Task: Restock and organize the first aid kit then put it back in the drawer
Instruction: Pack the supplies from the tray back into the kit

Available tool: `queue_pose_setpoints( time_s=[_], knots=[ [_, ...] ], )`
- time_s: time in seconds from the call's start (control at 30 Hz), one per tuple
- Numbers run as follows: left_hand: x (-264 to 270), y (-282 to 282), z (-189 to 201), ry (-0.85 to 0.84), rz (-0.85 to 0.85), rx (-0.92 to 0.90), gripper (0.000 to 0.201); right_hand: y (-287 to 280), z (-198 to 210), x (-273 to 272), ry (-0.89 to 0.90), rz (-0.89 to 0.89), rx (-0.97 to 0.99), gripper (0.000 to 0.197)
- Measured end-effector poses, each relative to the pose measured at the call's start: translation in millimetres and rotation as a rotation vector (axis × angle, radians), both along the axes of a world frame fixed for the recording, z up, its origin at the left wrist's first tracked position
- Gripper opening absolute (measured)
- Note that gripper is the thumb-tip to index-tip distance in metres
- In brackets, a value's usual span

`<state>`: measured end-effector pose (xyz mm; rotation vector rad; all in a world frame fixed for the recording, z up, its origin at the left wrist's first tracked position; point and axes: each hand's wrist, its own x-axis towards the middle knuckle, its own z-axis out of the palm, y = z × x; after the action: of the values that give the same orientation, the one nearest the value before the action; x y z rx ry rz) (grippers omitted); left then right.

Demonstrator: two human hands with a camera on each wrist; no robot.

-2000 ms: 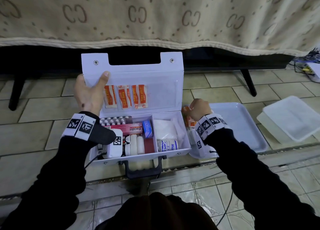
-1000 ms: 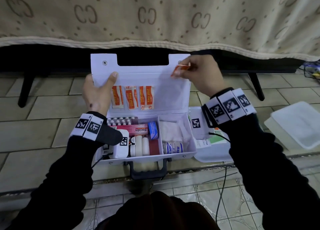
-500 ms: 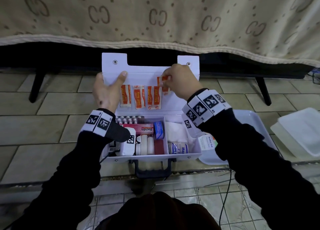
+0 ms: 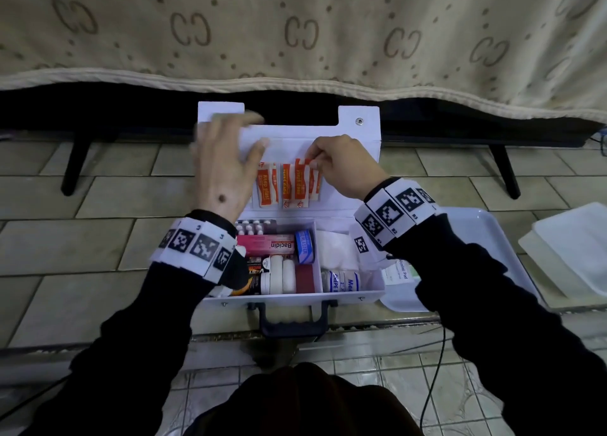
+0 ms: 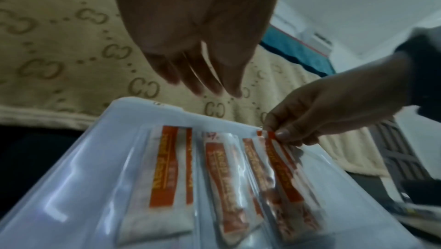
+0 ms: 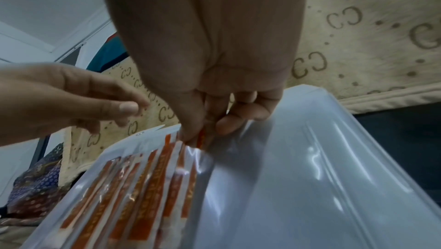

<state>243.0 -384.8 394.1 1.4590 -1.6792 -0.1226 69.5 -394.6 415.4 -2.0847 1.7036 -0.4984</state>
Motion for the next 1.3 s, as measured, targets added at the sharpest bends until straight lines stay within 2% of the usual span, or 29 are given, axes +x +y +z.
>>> queue_pose_setpoints(
  time_s=[0.03, 0.1, 0.17, 0.27, 0.43, 0.6, 0.73, 0.9, 1.03, 1.2, 1.3],
  knots=[
    [-2.0, 0.7, 0.3, -0.098, -0.115, 0.021, 0.026, 0.3, 0.4, -0.7, -0.009, 0.003, 0.003, 0.026],
    [-4.9, 0.0, 0.2, -0.267, -0.223, 0.091, 0.022, 1.2, 1.7, -1.6, -0.022, 0.004, 0.015, 0.026],
    [-5.4, -2.5, -2.1, -0.378, -0.252, 0.131, 0.022, 2.1, 2.5, -2.0, -0.021, 0.007, 0.014, 0.027],
    [-6.2, -1.8, -4.3, -0.448, -0.277, 0.152, 0.021, 3.9, 2.8, -1.8, -0.016, 0.015, 0.005, 0.027],
    [-6.4, 0.5, 1.7, -0.451, -0.230, 0.114, 0.027, 6.3, 3.3, -3.0, 0.054, -0.018, -0.006, 0.030],
    [-9.7, -0.7, 5.4, -0.462, -0.211, 0.162, 0.019, 7.4, 3.0, -1.5, 0.081, -0.036, -0.010, 0.029],
    [-15.3, -0.5, 4.0, -0.422, -0.192, 0.172, 0.015, 12.7, 0.5, 2.1, 0.190, -0.065, -0.110, 0.023],
    [-16.5, 0.3, 3.6, -0.380, -0.200, 0.180, 0.014, 12.6, -0.3, -0.2, -0.028, -0.169, -0.059, 0.014],
    [-16.9, 2.1, 4.6, -0.373, -0.209, 0.195, 0.013, 13.1, 5.1, -3.4, 0.096, -0.118, -0.015, 0.015],
    [-16.9, 3.5, 6.7, -0.379, -0.225, 0.198, 0.013, 14.7, 12.4, -3.6, 0.064, -0.003, 0.044, 0.025],
    [-16.8, 4.7, 7.0, -0.384, -0.229, 0.200, 0.013, 14.2, 16.5, -3.3, 0.112, 0.033, 0.067, 0.028]
  ],
)
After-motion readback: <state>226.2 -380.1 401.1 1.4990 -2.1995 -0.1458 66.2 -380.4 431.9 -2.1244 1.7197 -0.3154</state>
